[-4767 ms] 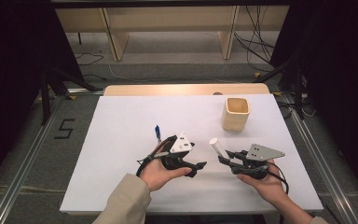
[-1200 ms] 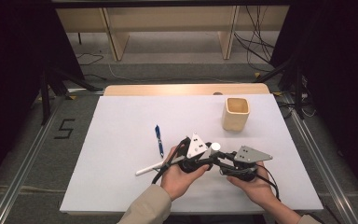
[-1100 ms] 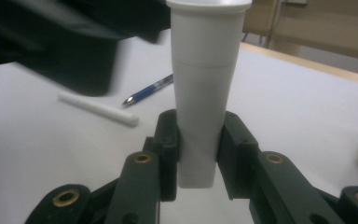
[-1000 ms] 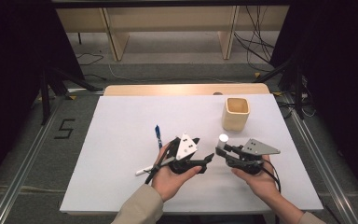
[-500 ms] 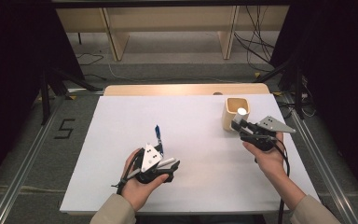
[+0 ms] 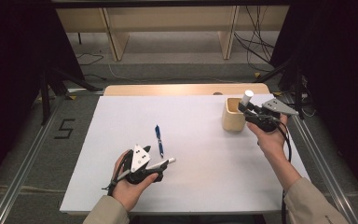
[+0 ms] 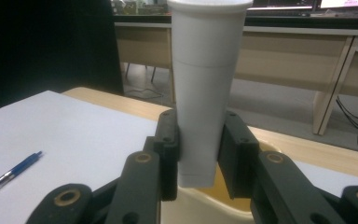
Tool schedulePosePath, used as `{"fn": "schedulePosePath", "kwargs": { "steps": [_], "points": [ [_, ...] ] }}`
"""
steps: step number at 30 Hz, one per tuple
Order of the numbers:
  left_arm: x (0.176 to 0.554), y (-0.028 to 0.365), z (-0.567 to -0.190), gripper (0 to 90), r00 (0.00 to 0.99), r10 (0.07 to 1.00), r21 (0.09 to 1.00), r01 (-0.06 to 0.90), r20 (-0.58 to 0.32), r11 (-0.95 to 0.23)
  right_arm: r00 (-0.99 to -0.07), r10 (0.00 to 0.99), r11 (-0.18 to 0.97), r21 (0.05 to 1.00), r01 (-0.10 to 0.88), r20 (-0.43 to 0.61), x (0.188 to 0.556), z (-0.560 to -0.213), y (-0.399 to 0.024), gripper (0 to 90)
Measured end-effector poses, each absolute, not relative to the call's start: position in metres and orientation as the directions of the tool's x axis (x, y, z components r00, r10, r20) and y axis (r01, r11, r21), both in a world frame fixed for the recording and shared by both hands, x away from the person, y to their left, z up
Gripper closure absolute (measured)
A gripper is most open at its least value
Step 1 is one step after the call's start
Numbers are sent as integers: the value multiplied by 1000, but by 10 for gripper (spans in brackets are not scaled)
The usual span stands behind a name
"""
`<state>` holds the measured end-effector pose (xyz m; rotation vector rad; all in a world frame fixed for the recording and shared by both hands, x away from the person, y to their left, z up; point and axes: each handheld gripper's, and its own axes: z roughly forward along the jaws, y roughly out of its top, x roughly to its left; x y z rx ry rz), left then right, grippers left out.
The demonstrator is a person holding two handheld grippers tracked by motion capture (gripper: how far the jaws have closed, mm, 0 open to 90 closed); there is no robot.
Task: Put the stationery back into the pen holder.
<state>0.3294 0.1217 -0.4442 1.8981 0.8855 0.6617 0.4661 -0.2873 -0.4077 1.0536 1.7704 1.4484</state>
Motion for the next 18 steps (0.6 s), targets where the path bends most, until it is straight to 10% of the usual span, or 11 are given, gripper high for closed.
{"fn": "schedulePosePath", "kwargs": {
  "steps": [18],
  "points": [
    [328,141,-449,215,552,830,893,333,75,-302,-456,890,104,974,203,0,481,-406,-289,710]
  ]
}}
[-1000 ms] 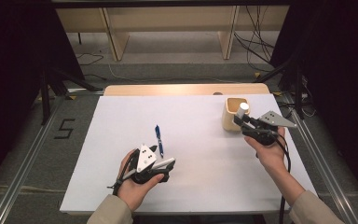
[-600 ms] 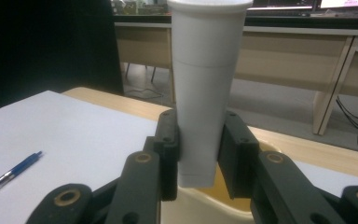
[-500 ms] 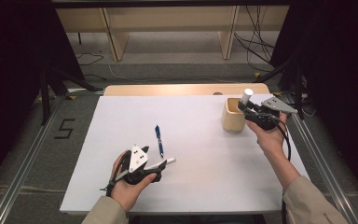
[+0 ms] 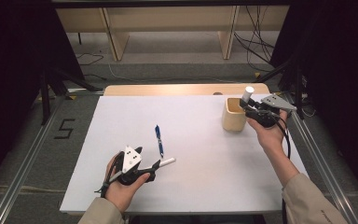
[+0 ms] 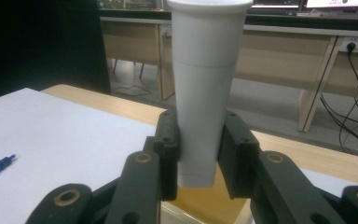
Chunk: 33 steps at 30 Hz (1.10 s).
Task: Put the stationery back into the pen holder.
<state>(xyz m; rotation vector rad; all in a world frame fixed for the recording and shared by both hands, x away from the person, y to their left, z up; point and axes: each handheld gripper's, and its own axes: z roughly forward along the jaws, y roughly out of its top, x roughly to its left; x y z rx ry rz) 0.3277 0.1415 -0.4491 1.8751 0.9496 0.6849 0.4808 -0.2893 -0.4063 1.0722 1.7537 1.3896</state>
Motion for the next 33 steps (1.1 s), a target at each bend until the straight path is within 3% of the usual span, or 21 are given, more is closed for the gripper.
{"fn": "schedulePosePath", "kwargs": {
  "steps": [33],
  "points": [
    [330,143,-454,219,542,837,888,342,82,-308,-440,898,150,955,256,-23,492,-418,-292,709]
  ]
}}
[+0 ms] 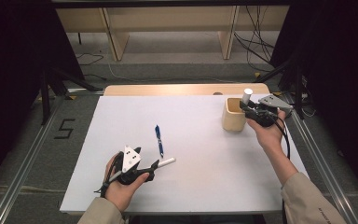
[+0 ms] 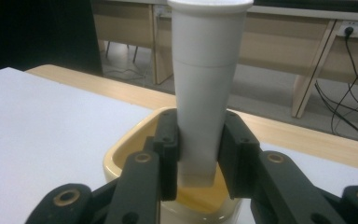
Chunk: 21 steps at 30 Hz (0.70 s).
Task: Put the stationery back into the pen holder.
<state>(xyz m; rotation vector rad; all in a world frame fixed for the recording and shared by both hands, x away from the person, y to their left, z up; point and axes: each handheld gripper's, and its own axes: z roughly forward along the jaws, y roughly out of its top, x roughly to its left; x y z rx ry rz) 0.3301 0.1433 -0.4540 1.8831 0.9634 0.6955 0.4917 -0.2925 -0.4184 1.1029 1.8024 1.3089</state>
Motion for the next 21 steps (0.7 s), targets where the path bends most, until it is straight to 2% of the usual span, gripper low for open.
{"fn": "schedulePosePath", "kwargs": {
  "steps": [21],
  "points": [
    [331,144,-455,221,543,835,886,341,88,-315,-442,897,162,943,291,-18,493,-427,-295,700]
  ]
}}
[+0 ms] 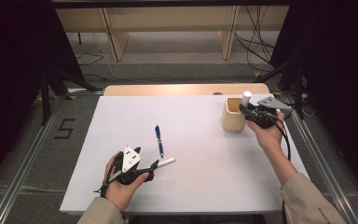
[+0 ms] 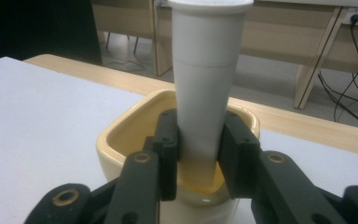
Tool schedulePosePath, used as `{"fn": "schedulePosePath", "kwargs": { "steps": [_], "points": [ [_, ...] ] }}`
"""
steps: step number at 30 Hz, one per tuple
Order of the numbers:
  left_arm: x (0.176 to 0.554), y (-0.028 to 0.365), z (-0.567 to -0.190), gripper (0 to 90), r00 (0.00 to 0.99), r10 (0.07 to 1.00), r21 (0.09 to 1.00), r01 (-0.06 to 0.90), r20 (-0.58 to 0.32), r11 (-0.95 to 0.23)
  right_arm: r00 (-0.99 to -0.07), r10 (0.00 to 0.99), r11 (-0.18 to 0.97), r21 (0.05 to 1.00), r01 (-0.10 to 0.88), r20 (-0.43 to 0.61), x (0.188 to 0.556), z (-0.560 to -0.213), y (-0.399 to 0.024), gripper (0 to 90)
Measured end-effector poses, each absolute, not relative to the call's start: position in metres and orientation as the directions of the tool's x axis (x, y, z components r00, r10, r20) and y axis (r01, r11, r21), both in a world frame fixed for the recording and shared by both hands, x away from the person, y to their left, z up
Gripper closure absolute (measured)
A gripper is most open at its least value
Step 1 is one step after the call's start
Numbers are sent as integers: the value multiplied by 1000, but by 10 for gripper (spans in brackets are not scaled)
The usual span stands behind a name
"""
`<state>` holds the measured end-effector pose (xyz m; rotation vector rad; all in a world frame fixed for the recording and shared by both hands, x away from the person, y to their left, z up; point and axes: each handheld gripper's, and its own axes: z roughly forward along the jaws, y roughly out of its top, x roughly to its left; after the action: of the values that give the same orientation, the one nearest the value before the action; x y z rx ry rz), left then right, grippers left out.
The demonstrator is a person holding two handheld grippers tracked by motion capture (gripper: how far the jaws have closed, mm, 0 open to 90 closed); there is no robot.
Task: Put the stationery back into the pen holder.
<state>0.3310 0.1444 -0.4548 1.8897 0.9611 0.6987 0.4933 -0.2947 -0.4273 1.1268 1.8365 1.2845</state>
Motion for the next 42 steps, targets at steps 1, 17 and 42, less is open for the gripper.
{"fn": "schedulePosePath", "kwargs": {
  "steps": [1,17,42],
  "points": [
    [331,144,-455,221,542,836,885,344,86,-313,-441,897,150,946,289,-7,493,-427,-295,672],
    [333,149,-457,254,546,834,876,358,83,-322,-429,903,149,943,298,-7,475,-411,-304,396],
    [351,145,-448,370,618,778,772,439,111,-459,-614,788,337,872,356,-54,421,-423,-313,268]
  ]
}}
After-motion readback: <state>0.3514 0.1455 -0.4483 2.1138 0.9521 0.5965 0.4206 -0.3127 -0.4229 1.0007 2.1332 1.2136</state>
